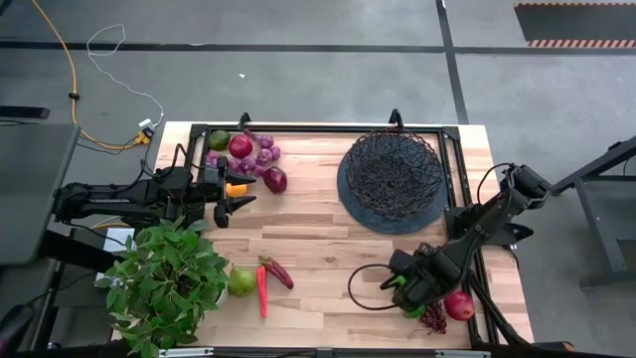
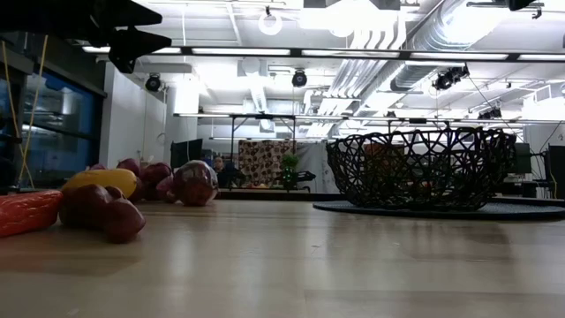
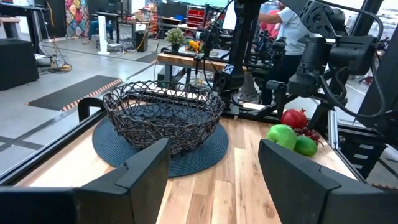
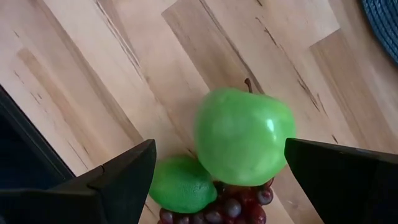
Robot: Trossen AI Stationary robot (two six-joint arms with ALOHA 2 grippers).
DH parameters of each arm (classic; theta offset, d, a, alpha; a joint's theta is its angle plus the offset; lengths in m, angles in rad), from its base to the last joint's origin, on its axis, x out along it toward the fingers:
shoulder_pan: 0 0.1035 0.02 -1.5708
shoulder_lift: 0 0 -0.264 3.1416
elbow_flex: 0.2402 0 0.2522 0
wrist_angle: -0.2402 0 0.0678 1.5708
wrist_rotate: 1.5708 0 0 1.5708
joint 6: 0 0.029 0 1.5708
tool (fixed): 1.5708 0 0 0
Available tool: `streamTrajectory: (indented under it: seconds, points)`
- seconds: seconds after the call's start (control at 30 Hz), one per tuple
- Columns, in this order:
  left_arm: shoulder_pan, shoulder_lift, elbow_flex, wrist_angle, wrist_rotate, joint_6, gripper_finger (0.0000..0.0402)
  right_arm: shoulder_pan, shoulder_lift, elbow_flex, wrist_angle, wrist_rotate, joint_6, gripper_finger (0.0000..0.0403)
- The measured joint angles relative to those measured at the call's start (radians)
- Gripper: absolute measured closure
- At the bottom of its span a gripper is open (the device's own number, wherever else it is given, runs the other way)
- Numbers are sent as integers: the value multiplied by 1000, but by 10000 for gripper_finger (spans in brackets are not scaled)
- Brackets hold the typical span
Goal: Build produce basket
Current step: Put the green apple into the black wire basket
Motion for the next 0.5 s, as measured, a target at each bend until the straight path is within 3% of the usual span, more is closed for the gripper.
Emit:
streamTrajectory:
  seconds: [0.2, 0.4, 0.5]
  points:
    - [0, 0, 0, 0, 0, 0, 165, 0, 0, 0, -9, 18, 22, 59]
    - [0, 0, 0, 0, 0, 0, 165, 0, 3, 0, -41, 25, 33, 10]
    - [0, 0, 0, 0, 0, 0, 165, 0, 7, 0, -88, 31, 44, 14]
